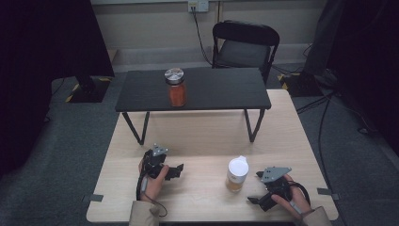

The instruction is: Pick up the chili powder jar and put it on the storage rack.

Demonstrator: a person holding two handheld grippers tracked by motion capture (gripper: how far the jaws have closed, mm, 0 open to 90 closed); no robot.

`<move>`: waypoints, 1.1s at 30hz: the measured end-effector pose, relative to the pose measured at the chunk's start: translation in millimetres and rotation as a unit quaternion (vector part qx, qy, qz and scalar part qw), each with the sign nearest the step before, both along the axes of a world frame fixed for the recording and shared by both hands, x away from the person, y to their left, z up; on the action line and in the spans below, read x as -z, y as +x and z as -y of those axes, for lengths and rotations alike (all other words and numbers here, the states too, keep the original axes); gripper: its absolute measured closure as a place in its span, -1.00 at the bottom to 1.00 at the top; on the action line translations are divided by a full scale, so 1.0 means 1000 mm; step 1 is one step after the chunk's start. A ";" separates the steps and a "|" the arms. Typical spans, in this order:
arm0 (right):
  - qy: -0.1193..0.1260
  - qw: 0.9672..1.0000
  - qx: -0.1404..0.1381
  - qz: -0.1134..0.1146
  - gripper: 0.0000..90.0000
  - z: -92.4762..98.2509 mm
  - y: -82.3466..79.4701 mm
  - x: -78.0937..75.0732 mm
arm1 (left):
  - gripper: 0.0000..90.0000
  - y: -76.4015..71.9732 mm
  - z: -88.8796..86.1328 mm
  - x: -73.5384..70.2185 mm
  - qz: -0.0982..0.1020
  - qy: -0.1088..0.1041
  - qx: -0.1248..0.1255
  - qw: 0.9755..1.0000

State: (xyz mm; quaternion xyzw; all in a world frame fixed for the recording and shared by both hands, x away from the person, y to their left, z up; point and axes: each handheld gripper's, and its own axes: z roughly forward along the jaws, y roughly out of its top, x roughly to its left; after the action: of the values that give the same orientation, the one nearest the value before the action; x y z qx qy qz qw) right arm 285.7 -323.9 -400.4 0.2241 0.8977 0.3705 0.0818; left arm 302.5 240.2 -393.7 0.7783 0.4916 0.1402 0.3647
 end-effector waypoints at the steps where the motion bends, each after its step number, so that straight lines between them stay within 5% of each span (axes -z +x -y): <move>1: 0.000 1.000 0.000 0.000 -1.00 0.000 0.000 0.000 | -0.95 0.000 0.001 0.001 0.000 0.002 -0.001 1.000; 10: 0.000 1.000 0.000 0.000 -1.00 0.000 0.000 0.000 | -0.94 -0.002 0.001 0.008 -0.006 0.020 -0.003 1.000; 19: 0.000 1.000 0.001 0.000 -1.00 0.000 0.000 0.000 | -1.00 -0.010 0.006 0.013 0.019 0.053 0.013 0.998; 33: -0.001 1.000 0.008 0.000 -1.00 -0.002 -0.002 0.000 | -1.00 -0.012 0.008 0.014 0.020 0.053 0.008 0.998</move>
State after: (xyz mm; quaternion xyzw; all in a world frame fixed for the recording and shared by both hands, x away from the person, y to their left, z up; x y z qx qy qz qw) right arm 283.7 -321.6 -400.2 0.2310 0.8963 0.3688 0.0848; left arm 290.8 232.6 -407.6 0.7973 0.4700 0.1787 0.3339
